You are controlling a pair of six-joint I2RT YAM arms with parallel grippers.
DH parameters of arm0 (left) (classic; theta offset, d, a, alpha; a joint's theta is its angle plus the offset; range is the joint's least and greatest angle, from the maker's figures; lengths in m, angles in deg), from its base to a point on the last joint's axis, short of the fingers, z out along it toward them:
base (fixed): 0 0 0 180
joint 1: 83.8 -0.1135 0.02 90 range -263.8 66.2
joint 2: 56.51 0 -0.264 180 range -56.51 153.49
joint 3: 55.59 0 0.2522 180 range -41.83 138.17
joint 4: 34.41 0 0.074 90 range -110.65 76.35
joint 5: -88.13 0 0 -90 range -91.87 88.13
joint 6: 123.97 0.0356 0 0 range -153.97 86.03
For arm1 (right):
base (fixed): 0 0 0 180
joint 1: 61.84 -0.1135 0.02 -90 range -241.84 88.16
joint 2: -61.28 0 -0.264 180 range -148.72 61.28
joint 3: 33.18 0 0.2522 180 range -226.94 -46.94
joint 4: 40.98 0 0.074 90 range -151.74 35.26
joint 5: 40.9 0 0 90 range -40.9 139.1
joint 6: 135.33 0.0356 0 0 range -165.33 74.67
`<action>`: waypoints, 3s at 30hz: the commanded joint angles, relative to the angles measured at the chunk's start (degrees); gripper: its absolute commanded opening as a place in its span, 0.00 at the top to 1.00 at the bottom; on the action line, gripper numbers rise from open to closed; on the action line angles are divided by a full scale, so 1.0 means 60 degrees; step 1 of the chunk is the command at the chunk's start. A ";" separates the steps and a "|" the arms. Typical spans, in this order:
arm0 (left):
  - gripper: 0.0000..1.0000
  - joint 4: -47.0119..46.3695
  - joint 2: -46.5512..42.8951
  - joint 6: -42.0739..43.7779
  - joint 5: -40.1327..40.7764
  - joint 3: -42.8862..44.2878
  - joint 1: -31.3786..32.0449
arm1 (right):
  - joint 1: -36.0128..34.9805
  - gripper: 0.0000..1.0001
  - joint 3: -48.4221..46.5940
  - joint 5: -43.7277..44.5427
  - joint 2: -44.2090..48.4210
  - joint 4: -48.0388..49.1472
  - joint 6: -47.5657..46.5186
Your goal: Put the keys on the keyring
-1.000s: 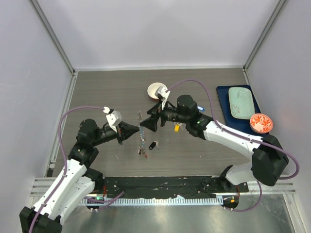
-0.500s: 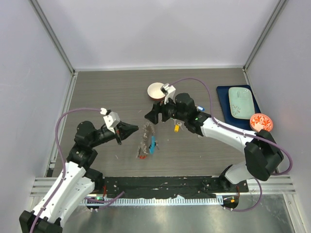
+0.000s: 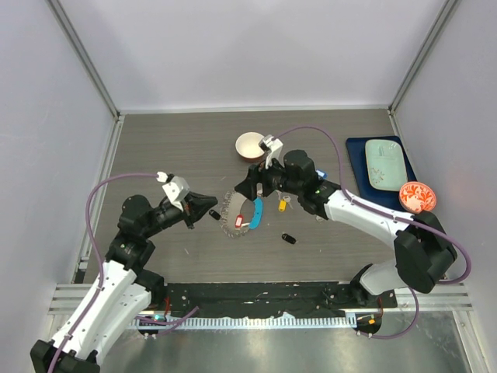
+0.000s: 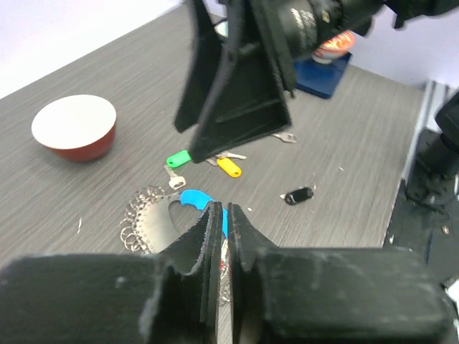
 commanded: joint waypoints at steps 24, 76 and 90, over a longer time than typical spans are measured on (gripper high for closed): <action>0.00 0.4516 -0.0445 -0.1544 0.7466 0.1843 0.0013 | -0.0770 0.29 0.0253 0.3572 -0.1201 -0.1408 -0.0043; 0.00 0.4927 0.0054 -0.1501 0.6941 0.1946 -0.1056 | -0.0404 0.62 -0.3644 -0.0596 -0.5215 -0.1173 -0.4011; 0.00 0.4927 0.0141 -0.1472 0.6853 0.1931 -0.1085 | -0.0360 0.72 -0.3996 -0.1196 -0.5859 -0.1539 -0.4041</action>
